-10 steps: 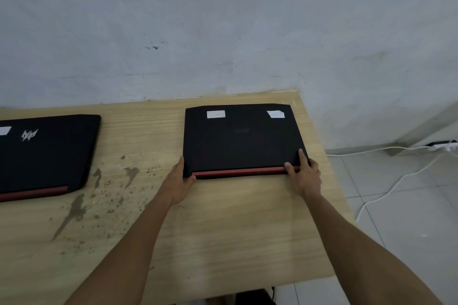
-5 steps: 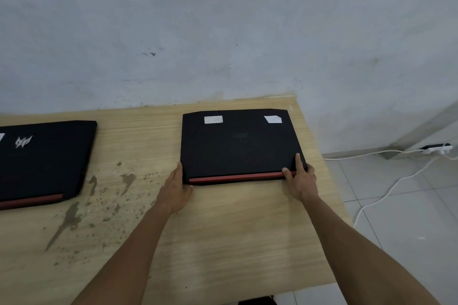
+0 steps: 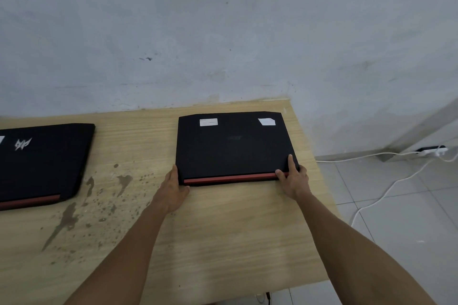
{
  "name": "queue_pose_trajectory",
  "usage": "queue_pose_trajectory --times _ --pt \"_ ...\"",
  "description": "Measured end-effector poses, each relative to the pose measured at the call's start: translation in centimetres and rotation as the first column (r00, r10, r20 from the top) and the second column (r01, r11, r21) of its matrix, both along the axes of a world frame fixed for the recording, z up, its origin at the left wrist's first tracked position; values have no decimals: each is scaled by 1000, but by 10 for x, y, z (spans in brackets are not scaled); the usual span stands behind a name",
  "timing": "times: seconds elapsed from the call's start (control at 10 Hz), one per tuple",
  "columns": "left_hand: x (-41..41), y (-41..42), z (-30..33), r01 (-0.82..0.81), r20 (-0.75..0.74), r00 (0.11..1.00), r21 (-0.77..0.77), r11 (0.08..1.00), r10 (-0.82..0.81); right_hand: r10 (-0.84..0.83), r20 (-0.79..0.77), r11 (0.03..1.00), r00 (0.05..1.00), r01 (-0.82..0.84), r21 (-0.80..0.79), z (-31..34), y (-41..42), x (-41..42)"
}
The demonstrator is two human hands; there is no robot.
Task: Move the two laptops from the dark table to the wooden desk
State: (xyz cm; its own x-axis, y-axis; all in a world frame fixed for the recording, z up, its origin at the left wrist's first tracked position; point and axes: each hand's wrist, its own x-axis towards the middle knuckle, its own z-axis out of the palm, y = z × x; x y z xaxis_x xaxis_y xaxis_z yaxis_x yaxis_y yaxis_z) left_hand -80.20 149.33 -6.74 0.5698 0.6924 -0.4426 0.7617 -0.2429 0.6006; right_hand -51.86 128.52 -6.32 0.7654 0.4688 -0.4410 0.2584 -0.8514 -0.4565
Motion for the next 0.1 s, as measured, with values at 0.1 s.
queue_pose_trajectory --times 0.1 --pt "-1 -3 9 -24 -8 1000 31 999 25 39 -61 998 997 -42 -53 11 -2 7"
